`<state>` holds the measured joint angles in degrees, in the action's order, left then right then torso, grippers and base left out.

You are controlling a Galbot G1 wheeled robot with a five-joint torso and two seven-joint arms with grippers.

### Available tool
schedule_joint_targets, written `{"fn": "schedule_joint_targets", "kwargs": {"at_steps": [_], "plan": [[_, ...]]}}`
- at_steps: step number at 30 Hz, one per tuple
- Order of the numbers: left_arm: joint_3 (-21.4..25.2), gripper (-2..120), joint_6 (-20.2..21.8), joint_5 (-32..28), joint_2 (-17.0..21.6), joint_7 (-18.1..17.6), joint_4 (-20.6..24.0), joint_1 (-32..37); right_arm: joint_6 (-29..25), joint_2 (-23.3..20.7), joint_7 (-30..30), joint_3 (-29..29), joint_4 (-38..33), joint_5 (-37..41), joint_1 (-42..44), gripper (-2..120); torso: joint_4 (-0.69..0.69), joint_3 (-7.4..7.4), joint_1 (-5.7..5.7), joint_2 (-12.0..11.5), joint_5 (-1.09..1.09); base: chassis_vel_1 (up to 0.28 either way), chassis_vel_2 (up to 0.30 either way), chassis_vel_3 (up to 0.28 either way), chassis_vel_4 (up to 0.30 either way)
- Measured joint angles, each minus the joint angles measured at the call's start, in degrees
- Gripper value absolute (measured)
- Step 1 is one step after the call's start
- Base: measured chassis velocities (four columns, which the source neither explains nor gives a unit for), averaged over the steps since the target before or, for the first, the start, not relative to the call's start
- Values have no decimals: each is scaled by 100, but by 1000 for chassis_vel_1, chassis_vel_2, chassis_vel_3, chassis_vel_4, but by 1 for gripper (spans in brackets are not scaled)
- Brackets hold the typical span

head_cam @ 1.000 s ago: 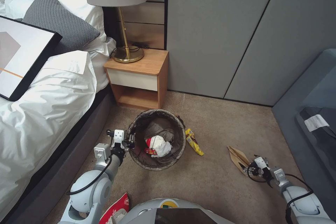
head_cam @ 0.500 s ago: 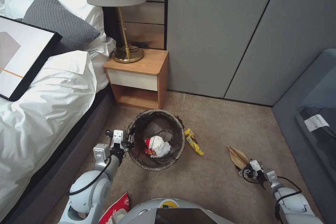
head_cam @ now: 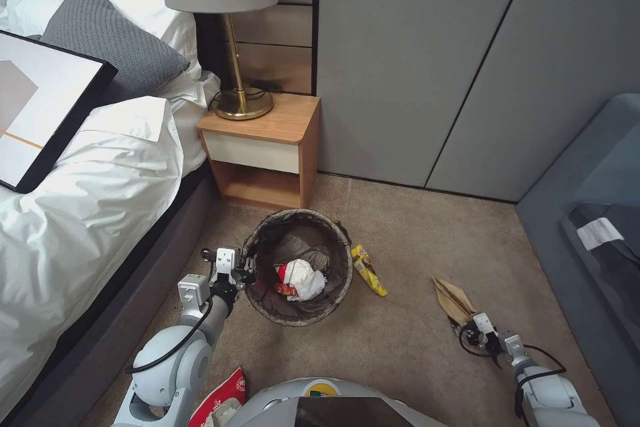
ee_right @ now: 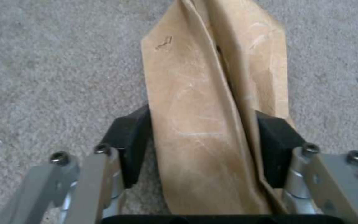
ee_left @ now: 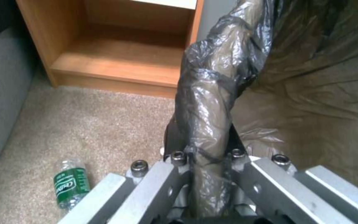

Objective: Pick up the trash bin, then pick up the garbage from the floor and place it into the trash bin.

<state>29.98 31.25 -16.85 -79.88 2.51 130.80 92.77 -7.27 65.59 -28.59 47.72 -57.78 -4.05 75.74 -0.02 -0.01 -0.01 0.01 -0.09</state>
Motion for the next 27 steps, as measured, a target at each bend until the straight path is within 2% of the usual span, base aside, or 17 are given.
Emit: {"fn": "schedule_joint_targets", "kwargs": {"at_steps": [1,3,4,12,14,15,20,27], "plan": [[0,0,0,0,1,0,6,4,-22,20,-6,-1,29,0,-20,50,-1,0,0,0,2,0,0,0,0],[0,0,0,0,1,0,8,4,-24,22,-7,-2,32,1,-23,49,-1,0,0,0,3,0,0,0,0],[0,0,0,0,2,0,14,4,-29,26,-10,-7,34,1,-33,44,-1,0,0,0,5,0,0,0,0],[-1,0,5,6,5,-2,20,6,-26,-44,11,-13,-10,27,-31,26,8,1,0,-1,15,0,0,0,0],[-7,0,5,8,5,-2,20,5,-26,-52,14,-11,-22,32,-18,22,5,1,0,-1,15,0,0,0,0],[-11,0,7,9,9,-2,21,3,-29,-55,19,-3,-45,33,-2,15,5,1,0,-1,15,0,0,0,0],[-2,0,11,6,24,-2,35,1,-49,-57,37,25,-91,33,29,2,2,1,0,-1,10,0,0,0,0],[-1,0,11,6,10,0,37,1,-70,-42,43,28,-132,29,50,0,2,1,1,-1,9,0,0,0,0]]}}
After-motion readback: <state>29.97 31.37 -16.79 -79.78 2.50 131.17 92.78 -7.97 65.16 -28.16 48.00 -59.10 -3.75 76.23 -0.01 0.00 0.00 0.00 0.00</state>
